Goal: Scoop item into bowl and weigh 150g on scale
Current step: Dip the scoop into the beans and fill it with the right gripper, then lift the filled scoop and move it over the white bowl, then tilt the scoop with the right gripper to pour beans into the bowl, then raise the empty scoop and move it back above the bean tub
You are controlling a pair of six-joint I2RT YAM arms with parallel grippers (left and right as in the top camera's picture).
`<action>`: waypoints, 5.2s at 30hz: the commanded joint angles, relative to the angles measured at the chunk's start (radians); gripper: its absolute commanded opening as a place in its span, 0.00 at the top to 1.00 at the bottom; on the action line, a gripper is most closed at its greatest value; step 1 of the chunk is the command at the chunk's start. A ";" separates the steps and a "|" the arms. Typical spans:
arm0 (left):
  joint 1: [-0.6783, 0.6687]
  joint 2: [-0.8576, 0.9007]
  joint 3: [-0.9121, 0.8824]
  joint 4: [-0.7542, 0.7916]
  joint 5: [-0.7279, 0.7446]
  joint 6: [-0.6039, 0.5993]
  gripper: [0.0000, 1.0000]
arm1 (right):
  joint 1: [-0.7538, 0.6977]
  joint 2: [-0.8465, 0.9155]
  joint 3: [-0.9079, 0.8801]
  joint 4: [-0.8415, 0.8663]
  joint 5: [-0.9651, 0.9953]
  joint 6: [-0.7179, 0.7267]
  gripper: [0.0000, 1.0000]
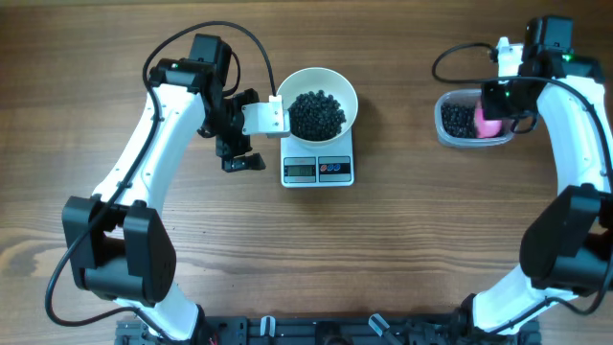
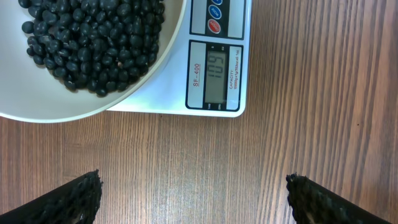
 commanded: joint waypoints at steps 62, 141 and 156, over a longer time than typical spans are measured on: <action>0.005 0.002 -0.008 -0.001 0.027 0.019 0.00 | 0.019 -0.063 0.005 0.259 -0.967 0.126 0.96; 0.006 0.002 -0.008 -0.001 0.027 0.019 0.00 | 0.195 -0.218 0.006 0.428 -0.157 0.064 0.95; 0.006 0.002 -0.008 -0.001 0.027 0.019 0.00 | 0.195 -0.187 0.006 0.457 -0.129 0.073 0.96</action>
